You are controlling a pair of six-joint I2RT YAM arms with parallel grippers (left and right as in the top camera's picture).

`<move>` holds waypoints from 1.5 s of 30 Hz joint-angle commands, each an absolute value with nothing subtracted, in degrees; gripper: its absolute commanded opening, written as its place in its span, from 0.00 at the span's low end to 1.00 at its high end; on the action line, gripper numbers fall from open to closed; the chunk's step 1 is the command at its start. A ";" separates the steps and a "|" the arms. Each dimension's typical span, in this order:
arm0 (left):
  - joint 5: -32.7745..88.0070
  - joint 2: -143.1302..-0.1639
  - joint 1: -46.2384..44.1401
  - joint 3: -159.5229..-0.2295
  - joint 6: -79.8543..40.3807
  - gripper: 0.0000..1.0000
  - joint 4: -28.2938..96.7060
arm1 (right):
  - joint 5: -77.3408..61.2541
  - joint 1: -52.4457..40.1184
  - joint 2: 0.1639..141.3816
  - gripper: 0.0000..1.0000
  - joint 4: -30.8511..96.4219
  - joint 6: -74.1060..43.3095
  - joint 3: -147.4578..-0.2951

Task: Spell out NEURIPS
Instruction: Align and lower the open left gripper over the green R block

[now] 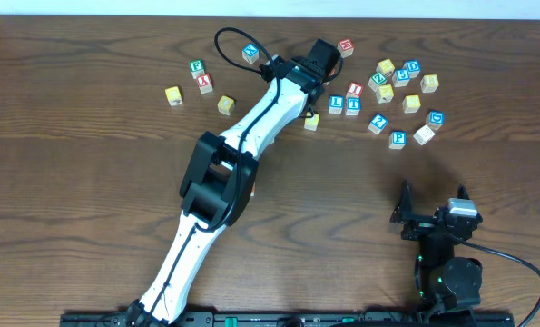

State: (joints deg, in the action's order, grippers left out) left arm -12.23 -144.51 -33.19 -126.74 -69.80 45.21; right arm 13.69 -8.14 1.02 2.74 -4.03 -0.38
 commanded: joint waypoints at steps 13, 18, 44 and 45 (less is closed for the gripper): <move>-12.73 -145.75 -32.86 -128.22 -68.55 0.73 49.45 | 13.78 -8.23 0.89 0.99 3.01 -3.55 -0.32; -12.23 -145.75 -32.86 -128.22 -67.72 0.73 51.22 | 13.78 -8.23 0.89 0.99 3.01 -3.55 -0.32; -5.61 -142.41 -32.84 -128.40 -63.18 0.74 43.38 | 13.78 -8.23 0.89 0.99 3.01 -3.55 -0.32; -5.58 -142.28 -32.86 -128.40 -62.96 0.74 42.96 | 13.78 -8.23 0.89 0.99 3.01 -3.55 -0.32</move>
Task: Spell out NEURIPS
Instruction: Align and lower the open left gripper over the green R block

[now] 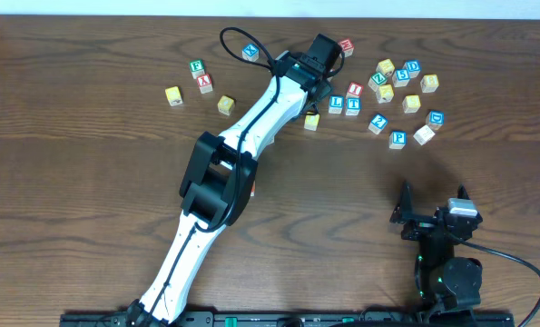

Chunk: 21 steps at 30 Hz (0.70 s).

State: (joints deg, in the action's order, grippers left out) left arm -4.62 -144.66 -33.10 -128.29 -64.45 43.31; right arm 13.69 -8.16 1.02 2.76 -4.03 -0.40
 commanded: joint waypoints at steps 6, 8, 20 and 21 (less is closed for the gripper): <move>-6.33 -142.30 -32.97 -128.38 -62.61 0.73 42.70 | 13.76 -8.23 0.89 0.99 3.01 -3.55 -0.32; -8.45 -142.30 -33.28 -128.38 -62.61 0.73 43.22 | 13.78 -8.23 0.89 0.99 3.01 -3.55 -0.32; -12.27 -142.30 -33.71 -128.38 -62.59 0.73 52.27 | 13.78 -8.23 0.89 0.99 3.01 -3.55 -0.32; -12.27 -142.30 -33.71 -128.38 -62.57 0.73 52.66 | 13.78 -8.23 0.89 0.99 3.01 -3.55 -0.32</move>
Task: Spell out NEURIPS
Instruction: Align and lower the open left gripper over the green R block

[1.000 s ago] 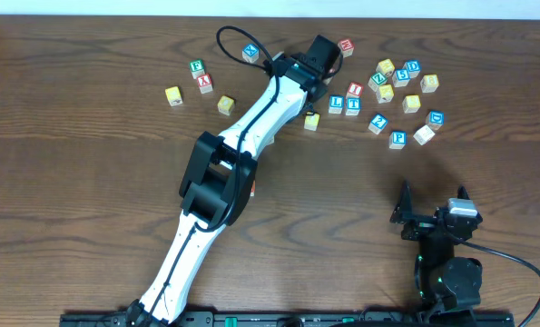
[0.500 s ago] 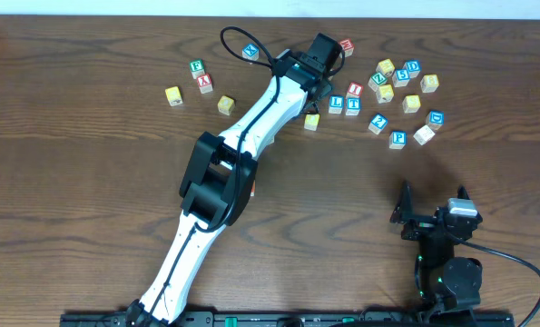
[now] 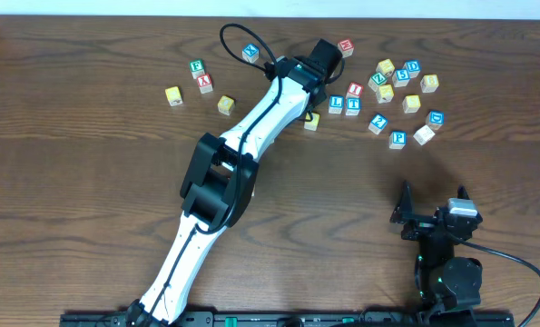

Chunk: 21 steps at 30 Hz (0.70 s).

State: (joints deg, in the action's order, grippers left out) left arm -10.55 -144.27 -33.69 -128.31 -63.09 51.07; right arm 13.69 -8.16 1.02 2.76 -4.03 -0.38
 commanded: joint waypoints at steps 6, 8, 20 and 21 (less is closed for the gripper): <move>-12.27 -142.30 -33.71 -128.38 -62.57 0.73 55.96 | 13.78 -8.23 0.89 0.99 3.01 -3.55 -0.32; -12.27 -142.30 -33.71 -128.38 -62.57 0.73 56.97 | 13.78 -8.23 0.89 0.99 3.01 -3.55 -0.32; -9.47 -142.17 -33.71 -128.40 -60.34 0.72 59.94 | 13.78 -8.23 0.89 0.99 3.01 -3.55 -0.32; -9.47 -142.04 -33.71 -128.40 -59.79 0.70 59.94 | 13.76 -8.23 0.89 0.99 3.01 -3.55 -0.32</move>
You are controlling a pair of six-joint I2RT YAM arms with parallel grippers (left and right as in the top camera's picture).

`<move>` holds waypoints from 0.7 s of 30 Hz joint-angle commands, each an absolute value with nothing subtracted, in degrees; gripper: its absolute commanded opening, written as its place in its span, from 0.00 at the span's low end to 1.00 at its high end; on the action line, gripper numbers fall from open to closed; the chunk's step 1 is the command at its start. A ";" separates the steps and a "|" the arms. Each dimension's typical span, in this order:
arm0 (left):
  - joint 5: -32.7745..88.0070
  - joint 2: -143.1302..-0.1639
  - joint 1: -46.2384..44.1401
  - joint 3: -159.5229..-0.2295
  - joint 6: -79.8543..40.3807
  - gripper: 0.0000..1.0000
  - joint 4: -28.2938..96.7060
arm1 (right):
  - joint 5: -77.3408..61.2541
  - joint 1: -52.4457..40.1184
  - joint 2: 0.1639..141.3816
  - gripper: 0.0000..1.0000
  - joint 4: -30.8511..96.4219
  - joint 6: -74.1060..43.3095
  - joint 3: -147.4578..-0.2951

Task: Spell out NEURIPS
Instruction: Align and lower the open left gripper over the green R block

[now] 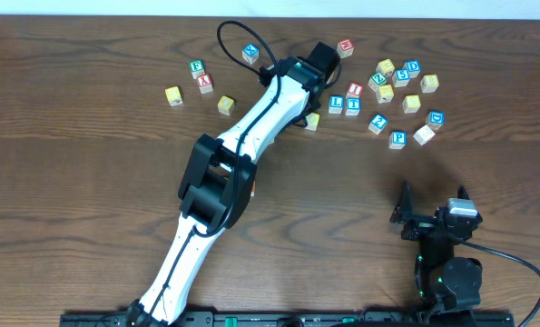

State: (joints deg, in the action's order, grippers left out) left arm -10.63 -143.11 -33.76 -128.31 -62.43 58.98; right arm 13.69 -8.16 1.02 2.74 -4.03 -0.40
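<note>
Lettered wooden blocks lie scattered along the far side of the table. A blue P block, a blue S block, a red I block and blue L and T blocks can be read. My left gripper reaches to the far centre, just left of a red block; its fingers are hidden under the wrist. My right gripper rests open and empty near the front right.
A yellow block lies against the left arm's forearm. More blocks sit at far left: green, red X, two yellow, and a blue one. A black cable loops beside the left wrist.
The left wrist has shifted slightly to the left and toward the front. No block has moved, and the right arm is unchanged.
The left gripper stayed over the far centre of the table, beside the red block, through all the earlier moments, shifting only a little right and then back left. The blocks kept their places and the right arm stayed parked.
</note>
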 commanded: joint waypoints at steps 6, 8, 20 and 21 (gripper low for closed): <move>-9.96 -138.47 -33.78 -128.40 -57.80 0.68 59.96 | 13.78 -8.23 0.89 0.99 3.01 -3.55 -0.32; -11.09 -136.38 -33.78 -128.40 -57.63 0.68 59.96 | 13.78 -8.23 0.89 0.99 3.01 -3.55 -0.32; -13.06 -129.03 -33.91 -128.33 -53.39 0.69 58.22 | 13.78 -8.23 0.89 0.99 3.01 -3.55 -0.32; -13.06 -129.14 -33.95 -128.33 -53.39 0.68 57.93 | 13.76 -8.23 0.89 0.99 3.01 -3.55 -0.32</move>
